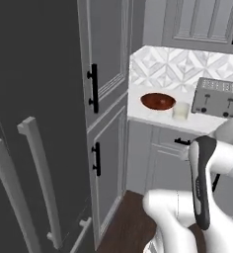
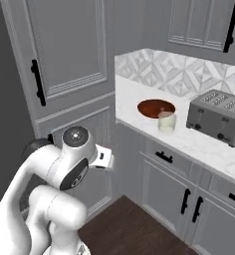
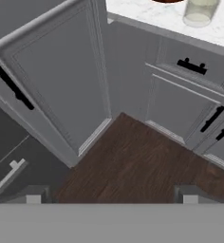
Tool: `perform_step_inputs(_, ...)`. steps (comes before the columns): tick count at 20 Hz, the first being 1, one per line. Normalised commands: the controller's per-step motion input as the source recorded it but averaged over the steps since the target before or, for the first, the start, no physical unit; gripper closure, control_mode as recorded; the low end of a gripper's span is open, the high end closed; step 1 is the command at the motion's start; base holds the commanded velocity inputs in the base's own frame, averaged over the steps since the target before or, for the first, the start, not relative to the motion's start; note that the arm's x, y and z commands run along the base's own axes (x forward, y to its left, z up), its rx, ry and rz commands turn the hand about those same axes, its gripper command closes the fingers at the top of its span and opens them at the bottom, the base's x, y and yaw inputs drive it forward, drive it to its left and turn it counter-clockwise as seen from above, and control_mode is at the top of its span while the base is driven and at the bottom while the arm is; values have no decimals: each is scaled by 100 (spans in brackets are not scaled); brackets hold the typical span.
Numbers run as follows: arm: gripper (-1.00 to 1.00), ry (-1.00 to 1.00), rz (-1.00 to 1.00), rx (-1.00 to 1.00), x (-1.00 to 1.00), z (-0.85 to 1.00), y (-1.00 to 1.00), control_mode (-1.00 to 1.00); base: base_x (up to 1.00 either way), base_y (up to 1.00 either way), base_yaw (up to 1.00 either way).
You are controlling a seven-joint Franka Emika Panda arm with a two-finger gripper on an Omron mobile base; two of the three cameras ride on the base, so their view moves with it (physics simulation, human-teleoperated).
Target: Grab a lemon wedge from the fridge and one ice cube from the ice bowl, and put them in the glass of lemonade.
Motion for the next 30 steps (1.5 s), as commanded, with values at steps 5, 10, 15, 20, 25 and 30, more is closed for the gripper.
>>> perform_step_inputs(5,-100,0,0,0,0,0,0,100,-83,-34,72)
perform_step_inputs(10,-100,0,0,0,0,0,0,100,-74,2,78)
perform_step_inputs(15,-100,0,0,0,0,0,0,100,-66,2,79)
perform_step_inputs(20,-100,0,0,0,0,0,0,100,-40,0,71)
perform_step_inputs(25,-100,0,0,0,0,0,0,100,-7,-1,47)
perform_step_inputs(30,-100,0,0,0,0,0,0,100,15,-2,1)
